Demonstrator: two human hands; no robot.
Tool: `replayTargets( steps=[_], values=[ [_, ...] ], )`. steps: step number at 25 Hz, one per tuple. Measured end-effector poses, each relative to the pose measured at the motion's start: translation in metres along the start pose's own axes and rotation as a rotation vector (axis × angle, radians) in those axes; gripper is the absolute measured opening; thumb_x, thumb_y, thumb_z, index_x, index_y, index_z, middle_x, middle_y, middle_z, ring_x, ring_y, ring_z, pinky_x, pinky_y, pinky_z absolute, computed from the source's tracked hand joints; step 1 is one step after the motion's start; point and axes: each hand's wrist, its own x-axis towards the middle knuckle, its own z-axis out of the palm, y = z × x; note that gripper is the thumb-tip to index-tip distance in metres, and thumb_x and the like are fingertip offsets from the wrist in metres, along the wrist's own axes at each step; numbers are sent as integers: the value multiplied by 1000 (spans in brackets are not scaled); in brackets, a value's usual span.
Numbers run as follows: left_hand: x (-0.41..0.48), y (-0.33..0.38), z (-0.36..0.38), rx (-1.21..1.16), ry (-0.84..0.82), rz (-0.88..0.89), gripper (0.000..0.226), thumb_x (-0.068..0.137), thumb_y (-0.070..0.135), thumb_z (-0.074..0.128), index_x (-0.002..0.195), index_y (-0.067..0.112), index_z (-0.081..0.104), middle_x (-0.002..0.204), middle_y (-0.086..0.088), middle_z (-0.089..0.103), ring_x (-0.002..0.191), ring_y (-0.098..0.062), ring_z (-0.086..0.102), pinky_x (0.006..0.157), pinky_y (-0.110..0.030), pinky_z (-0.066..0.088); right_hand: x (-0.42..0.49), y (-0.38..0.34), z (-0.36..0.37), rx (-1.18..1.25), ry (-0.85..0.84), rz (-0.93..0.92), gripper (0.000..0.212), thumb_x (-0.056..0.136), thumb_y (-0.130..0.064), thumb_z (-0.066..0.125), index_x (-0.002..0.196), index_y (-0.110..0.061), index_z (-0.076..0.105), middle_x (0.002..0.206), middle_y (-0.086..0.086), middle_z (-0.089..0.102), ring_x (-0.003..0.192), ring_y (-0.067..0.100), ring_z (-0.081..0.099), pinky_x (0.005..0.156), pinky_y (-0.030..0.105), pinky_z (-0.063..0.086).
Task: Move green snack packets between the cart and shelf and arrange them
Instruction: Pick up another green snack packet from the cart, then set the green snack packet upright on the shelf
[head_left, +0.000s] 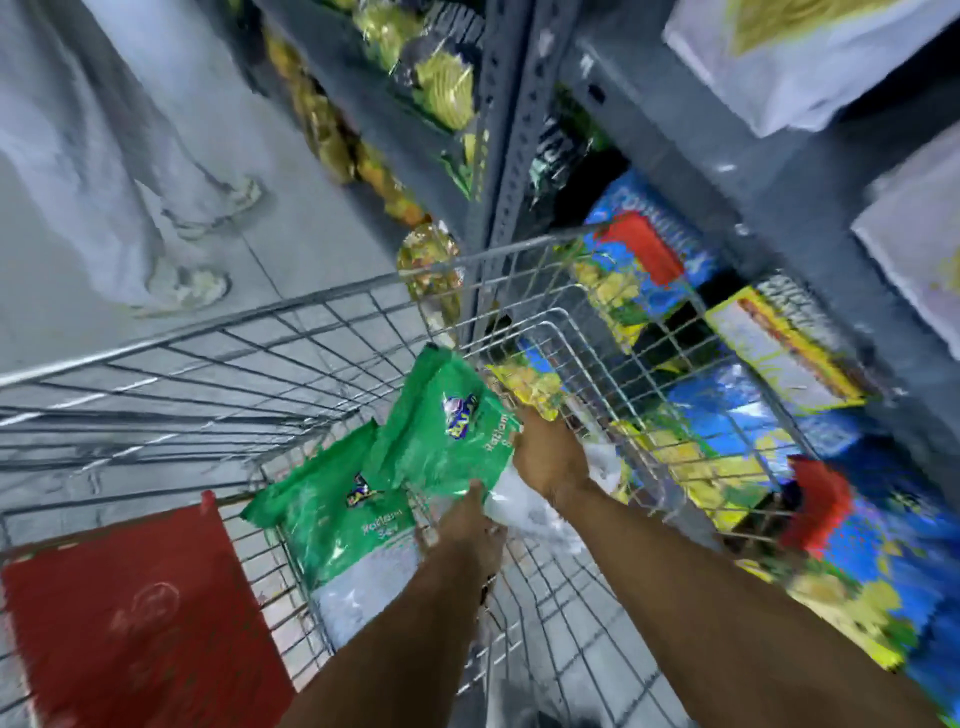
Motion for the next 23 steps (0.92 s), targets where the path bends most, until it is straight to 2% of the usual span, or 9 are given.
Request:
replayTargets(
  steps=[4,6,8,9,11,15,17,19,23],
  values=[
    [-78,0,27,387,147,349,45,90,34,50,118,-1,51,122,-26,58,110,-34,58,82,-34,47,-52,3,-61,209,142,79,37,89,-7,40,125,-5,45,117,27,62,111,39,56,86,39,43],
    [-132,-2,45,378,105,700,38,88,27,55,108,-4,53,94,-21,61,95,-26,60,74,-24,46,-92,4,-102,365,337,44,32,88,-4,42,119,-1,51,114,28,63,109,41,56,85,39,41],
    [-185,-6,57,321,-95,1010,26,87,15,57,103,-4,52,79,-6,54,75,-3,57,66,-8,43,-140,9,-138,592,550,-18,28,89,-4,44,113,-1,56,105,28,66,100,41,59,79,39,35],
    [-210,-10,60,329,-197,1129,25,85,15,59,104,1,52,84,-3,55,74,4,55,72,-11,44,-167,14,-153,703,637,-58,25,90,-4,44,112,-2,56,100,26,67,93,37,60,75,38,33],
    [-261,-35,61,419,-377,1297,30,81,20,60,107,13,47,99,-4,57,88,-3,56,85,-25,43,-232,37,-176,872,772,-160,18,92,-6,44,105,-2,55,86,11,62,78,24,54,66,30,32],
    [-330,-104,76,672,-526,1477,37,83,29,61,112,12,44,103,-8,54,95,-18,51,85,-38,43,-329,99,-190,1033,988,-184,7,96,-18,38,97,-19,45,76,-13,47,69,-3,45,61,16,34],
    [-349,-157,94,777,-662,1526,35,81,38,60,105,18,45,97,-6,56,93,-16,53,84,-42,44,-369,143,-190,1095,1151,-124,12,97,-20,35,102,-16,45,80,-8,47,71,-2,45,68,18,34],
    [-358,-204,116,835,-814,1495,23,82,31,61,98,24,46,89,6,56,87,-4,53,84,-32,44,-396,180,-191,1150,1338,-26,27,94,-25,34,109,-7,47,89,-1,51,77,8,45,72,23,36],
    [-372,-285,179,1007,-1105,1394,21,83,28,59,99,29,45,101,13,57,98,-6,55,88,-26,40,-429,256,-202,1227,1585,255,38,88,-30,32,112,-4,47,91,6,52,81,17,45,74,30,36]
  ],
)
